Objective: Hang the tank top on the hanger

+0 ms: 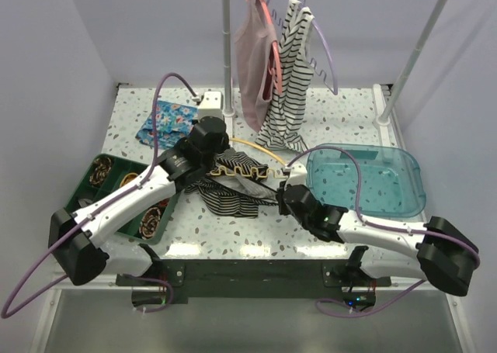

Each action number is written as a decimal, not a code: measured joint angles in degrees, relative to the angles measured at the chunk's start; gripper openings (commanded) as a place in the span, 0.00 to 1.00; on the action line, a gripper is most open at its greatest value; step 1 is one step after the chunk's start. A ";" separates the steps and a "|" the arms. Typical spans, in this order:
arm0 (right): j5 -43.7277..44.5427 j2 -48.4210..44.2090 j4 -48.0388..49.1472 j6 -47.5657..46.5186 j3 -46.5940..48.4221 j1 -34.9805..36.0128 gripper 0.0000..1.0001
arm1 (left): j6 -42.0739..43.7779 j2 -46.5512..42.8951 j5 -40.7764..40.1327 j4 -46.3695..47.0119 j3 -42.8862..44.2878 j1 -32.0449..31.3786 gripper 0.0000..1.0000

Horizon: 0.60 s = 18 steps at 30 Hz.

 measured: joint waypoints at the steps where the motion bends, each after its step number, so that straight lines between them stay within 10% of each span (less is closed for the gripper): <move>1: -0.55 -0.11 -0.20 0.31 -0.09 -0.83 0.00 | -0.07 -0.74 -0.09 -0.02 -0.02 -0.04 0.00; 18: -10.12 -5.35 -10.71 2.58 6.23 -11.69 0.00 | -0.07 -6.54 -4.92 3.32 -8.02 -0.09 0.00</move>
